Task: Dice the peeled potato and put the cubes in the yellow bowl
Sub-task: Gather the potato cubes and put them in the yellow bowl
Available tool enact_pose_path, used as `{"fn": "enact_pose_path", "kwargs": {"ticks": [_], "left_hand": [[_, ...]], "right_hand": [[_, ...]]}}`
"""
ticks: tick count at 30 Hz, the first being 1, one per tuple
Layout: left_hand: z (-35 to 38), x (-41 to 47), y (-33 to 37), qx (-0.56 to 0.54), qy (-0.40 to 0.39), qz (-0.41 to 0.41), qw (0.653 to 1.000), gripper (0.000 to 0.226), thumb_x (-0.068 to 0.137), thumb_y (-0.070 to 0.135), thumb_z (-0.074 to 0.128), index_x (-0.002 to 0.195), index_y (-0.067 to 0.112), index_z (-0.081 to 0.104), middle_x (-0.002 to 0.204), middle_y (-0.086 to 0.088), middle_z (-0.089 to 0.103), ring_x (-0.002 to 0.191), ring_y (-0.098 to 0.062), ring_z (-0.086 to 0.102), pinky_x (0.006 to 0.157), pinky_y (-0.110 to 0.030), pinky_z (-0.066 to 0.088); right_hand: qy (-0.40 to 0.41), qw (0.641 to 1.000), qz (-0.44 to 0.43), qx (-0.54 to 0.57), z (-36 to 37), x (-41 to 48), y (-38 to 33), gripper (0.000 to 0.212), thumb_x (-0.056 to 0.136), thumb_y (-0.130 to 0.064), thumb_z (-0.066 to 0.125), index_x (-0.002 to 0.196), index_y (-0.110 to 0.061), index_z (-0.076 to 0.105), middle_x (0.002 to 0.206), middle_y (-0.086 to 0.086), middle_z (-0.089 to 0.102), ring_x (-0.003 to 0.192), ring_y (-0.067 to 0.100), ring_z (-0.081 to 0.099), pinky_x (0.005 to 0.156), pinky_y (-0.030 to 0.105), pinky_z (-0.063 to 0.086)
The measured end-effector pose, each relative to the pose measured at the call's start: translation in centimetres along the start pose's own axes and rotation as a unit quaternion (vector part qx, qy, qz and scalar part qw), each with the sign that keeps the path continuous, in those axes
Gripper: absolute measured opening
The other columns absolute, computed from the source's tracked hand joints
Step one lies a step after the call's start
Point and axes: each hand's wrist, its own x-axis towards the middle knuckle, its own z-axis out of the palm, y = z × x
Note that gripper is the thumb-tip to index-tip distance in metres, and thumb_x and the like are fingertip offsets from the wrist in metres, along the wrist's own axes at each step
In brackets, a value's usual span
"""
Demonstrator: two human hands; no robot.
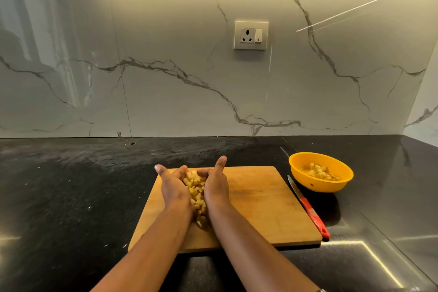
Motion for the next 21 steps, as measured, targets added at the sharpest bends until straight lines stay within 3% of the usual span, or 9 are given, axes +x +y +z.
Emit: {"fn": "enact_pose_path", "kwargs": {"ticks": [3, 8, 11, 14, 21], "left_hand": [[0.2, -0.1, 0.2, -0.042, 0.003, -0.029, 0.999, 0.079, 0.095, 0.062, 0.01, 0.108, 0.011, 0.068, 0.096, -0.004, 0.067, 0.088, -0.02, 0.061, 0.087, -0.036, 0.046], [0.5, -0.2, 0.2, -0.123, -0.005, -0.065, 0.99, 0.08, 0.095, 0.063, 0.011, 0.093, 0.011, 0.073, 0.099, -0.007, 0.069, 0.091, -0.024, 0.063, 0.09, -0.04, 0.05], [0.5, -0.4, 0.2, -0.179, -0.013, -0.074, 0.981, 0.081, 0.095, 0.062, 0.011, 0.096, 0.01, 0.072, 0.097, -0.009, 0.069, 0.091, -0.026, 0.063, 0.079, -0.038, 0.052], [0.5, -0.7, 0.1, -0.213, -0.028, -0.067, 0.974, 0.08, 0.096, 0.061, 0.011, 0.097, 0.009, 0.071, 0.096, -0.009, 0.069, 0.091, -0.027, 0.064, 0.07, -0.035, 0.05], [1.3, -0.6, -0.1, -0.231, -0.008, -0.065, 0.971, 0.075, 0.098, 0.056, 0.014, 0.087, 0.011, 0.073, 0.093, -0.007, 0.071, 0.089, -0.024, 0.065, 0.07, -0.034, 0.051]], "right_hand": [[-0.007, 0.999, 0.025, 0.031, -0.1, -0.1, -0.3, 0.081, 0.096, -0.059, 0.002, 0.092, -0.014, 0.07, 0.101, 0.007, 0.069, 0.09, 0.018, 0.063, 0.086, 0.03, 0.047], [-0.019, 0.989, 0.059, 0.134, -0.3, -0.3, -0.7, 0.084, 0.095, -0.06, 0.002, 0.092, -0.011, 0.07, 0.099, 0.011, 0.07, 0.089, 0.023, 0.066, 0.086, 0.033, 0.052], [-0.025, 0.975, 0.07, 0.209, -0.5, -0.6, -0.8, 0.085, 0.095, -0.06, 0.003, 0.09, -0.008, 0.07, 0.095, 0.014, 0.07, 0.086, 0.026, 0.066, 0.083, 0.036, 0.053], [-0.029, 0.966, 0.083, 0.243, -0.6, -0.5, -0.7, 0.085, 0.096, -0.062, 0.004, 0.088, -0.008, 0.07, 0.094, 0.015, 0.07, 0.09, 0.029, 0.066, 0.09, 0.042, 0.053], [-0.019, 0.949, 0.101, 0.297, -1.2, -0.3, -1.1, 0.083, 0.097, -0.062, 0.011, 0.085, -0.005, 0.07, 0.091, 0.019, 0.071, 0.087, 0.034, 0.067, 0.089, 0.046, 0.053]]}}
